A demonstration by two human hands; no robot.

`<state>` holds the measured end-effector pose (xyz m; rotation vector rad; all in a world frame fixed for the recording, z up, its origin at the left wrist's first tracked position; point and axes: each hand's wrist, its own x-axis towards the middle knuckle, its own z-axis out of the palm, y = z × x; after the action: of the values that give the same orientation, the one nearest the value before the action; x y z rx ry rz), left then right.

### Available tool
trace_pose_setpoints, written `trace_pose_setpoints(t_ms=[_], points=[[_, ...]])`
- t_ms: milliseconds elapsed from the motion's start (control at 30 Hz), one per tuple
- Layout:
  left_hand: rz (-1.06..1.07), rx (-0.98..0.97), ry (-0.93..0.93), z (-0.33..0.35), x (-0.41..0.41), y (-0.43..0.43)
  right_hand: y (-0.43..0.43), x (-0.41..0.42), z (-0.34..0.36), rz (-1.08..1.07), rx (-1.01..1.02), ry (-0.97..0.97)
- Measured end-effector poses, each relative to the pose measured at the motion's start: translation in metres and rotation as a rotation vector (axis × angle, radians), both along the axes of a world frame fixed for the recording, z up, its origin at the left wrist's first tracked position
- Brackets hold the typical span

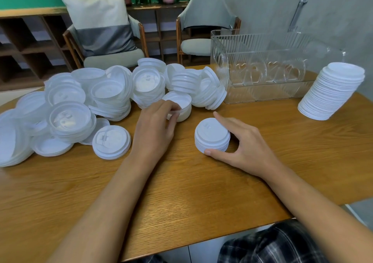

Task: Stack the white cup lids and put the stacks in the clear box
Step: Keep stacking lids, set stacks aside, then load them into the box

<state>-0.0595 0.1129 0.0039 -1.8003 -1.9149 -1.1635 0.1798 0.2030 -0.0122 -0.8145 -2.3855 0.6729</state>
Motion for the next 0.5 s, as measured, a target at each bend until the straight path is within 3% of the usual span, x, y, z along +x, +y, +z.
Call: trace_pose_setpoints(t_ms=[200, 400, 500], points=[[-0.133, 0.096, -0.23, 0.015, 0.022, -0.009, 0.0, 0.0, 0.0, 0.023, 0.014, 0.007], [-0.179, 0.031, -0.765, 0.027, 0.031, -0.016, 0.0, 0.0, 0.003, 0.009, 0.01, 0.026], [-0.306, -0.068, -1.005, 0.025, 0.031, -0.014, 0.0, 0.0, 0.003, 0.022, 0.015, 0.053]])
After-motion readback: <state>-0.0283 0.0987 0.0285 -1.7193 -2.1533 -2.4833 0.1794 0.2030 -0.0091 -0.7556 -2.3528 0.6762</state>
